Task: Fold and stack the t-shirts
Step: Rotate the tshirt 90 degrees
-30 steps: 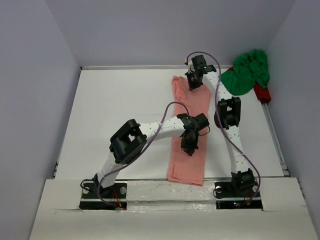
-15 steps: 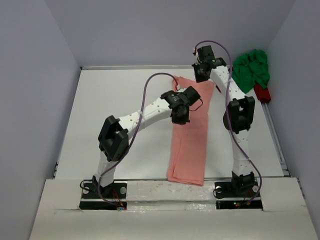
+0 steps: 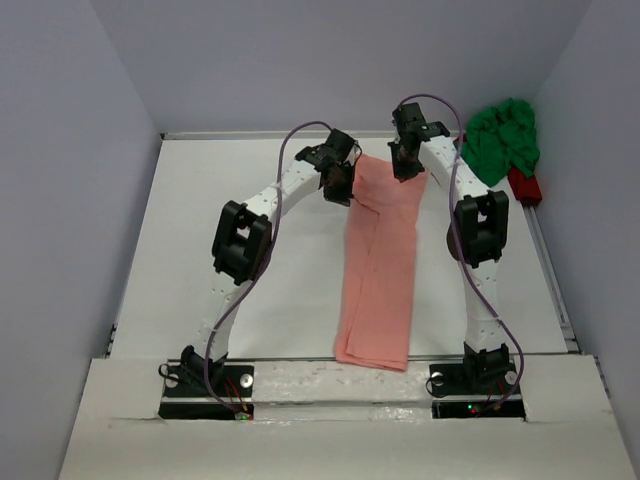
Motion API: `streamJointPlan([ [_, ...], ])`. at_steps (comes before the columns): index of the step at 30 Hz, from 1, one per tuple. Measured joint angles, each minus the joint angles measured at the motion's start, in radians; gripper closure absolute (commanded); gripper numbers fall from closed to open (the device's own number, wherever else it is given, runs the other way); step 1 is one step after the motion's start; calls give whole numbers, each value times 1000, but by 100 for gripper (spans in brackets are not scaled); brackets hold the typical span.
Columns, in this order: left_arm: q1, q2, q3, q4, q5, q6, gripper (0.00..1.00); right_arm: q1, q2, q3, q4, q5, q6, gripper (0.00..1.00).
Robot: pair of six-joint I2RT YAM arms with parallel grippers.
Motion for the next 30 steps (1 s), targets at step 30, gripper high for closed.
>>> streamJointPlan([
  [30,132,298,116,264,486,-17,100,0,0,-138,-16,113,67,100],
])
